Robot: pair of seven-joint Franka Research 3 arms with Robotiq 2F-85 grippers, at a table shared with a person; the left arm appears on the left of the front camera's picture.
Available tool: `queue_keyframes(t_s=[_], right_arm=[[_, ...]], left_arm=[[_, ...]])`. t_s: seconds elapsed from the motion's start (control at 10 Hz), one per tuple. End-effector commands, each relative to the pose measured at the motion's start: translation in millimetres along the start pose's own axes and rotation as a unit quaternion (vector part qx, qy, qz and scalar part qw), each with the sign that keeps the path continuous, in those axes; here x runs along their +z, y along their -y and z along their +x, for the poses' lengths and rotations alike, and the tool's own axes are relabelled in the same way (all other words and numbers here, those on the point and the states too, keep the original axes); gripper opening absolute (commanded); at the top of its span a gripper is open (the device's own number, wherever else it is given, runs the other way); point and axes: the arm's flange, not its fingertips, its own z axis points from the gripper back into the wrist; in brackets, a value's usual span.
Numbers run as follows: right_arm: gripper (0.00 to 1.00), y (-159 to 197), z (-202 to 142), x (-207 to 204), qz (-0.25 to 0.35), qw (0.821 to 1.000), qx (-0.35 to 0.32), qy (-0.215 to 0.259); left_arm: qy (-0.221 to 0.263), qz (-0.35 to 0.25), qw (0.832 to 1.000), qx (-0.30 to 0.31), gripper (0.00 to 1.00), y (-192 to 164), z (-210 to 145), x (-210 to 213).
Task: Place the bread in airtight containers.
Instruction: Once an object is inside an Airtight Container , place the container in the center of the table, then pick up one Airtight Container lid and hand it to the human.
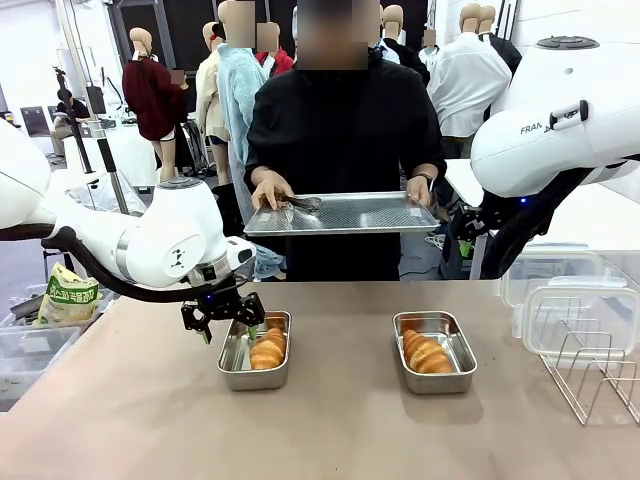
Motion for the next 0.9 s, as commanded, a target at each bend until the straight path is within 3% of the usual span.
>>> queue_keyframes(t_s=[0.0,0.8], right_arm=[[1.00,-0.2,-0.5,0.9,0.000,1.000,0.002,0.000],[1.00,-0.2,-0.5,0.9,0.000,1.000,0.002,0.000]], left_arm=[[0.007,-0.003,1.000,0.002,1.00,0.1,1.3,0.9],[0.007,-0.003,1.000,0.002,1.00,0.1,1.3,0.9]])
